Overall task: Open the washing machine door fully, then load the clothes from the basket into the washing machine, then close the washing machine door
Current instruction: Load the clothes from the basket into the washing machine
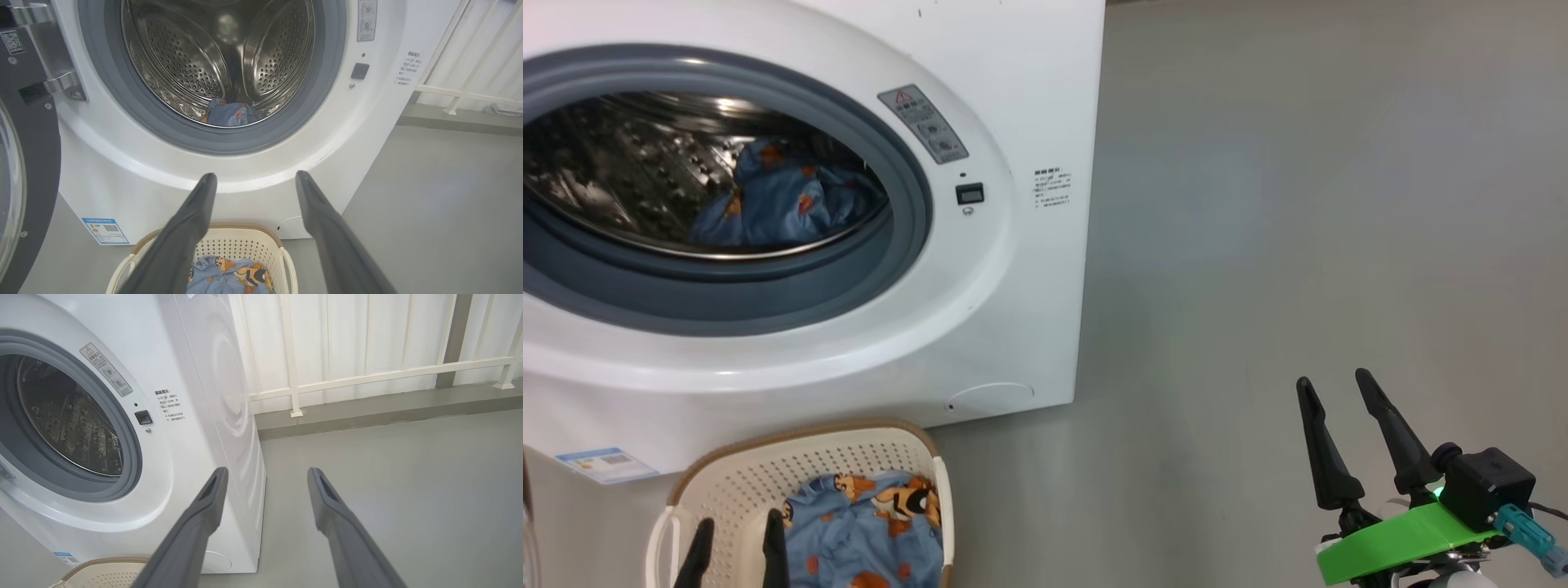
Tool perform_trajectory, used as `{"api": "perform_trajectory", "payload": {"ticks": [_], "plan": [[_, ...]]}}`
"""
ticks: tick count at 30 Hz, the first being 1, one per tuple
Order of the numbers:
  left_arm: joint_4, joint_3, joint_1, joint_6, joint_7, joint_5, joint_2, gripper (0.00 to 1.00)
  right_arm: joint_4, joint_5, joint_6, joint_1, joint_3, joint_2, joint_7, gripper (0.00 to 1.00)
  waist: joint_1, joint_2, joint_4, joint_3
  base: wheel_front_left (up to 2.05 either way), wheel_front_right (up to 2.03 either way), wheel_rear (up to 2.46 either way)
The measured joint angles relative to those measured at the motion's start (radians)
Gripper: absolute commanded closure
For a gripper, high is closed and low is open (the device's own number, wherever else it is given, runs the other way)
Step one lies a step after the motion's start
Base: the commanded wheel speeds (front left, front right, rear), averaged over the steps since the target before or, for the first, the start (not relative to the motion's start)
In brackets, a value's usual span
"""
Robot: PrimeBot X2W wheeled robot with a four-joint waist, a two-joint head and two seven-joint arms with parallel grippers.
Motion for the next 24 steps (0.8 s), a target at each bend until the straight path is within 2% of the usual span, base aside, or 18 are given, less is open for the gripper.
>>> {"api": "perform_trajectory", "payload": {"ticks": [6,12,24], "plan": [[0.063,-0.012,-0.011,-0.003,0.0,-0.024,0.001,0.0,-0.004,0.002,0.0,-0.004,0.0,-0.001,0.0,0.0,0.0,0.0,-0.003,0.05,0.0,0.0,0.0],[0.128,-0.019,-0.091,-0.014,0.0,-0.031,0.001,0.0,-0.012,0.01,0.0,-0.033,0.002,-0.001,0.0,0.0,0.0001,0.0,-0.012,0.121,0.0,0.0,0.0],[0.253,0.007,-0.236,-0.071,0.0,-0.02,-0.001,0.0,-0.021,0.019,0.0,-0.106,0.012,0.001,0.0,0.0,0.0002,0.0,-0.035,0.264,0.0,0.0,0.0]]}}
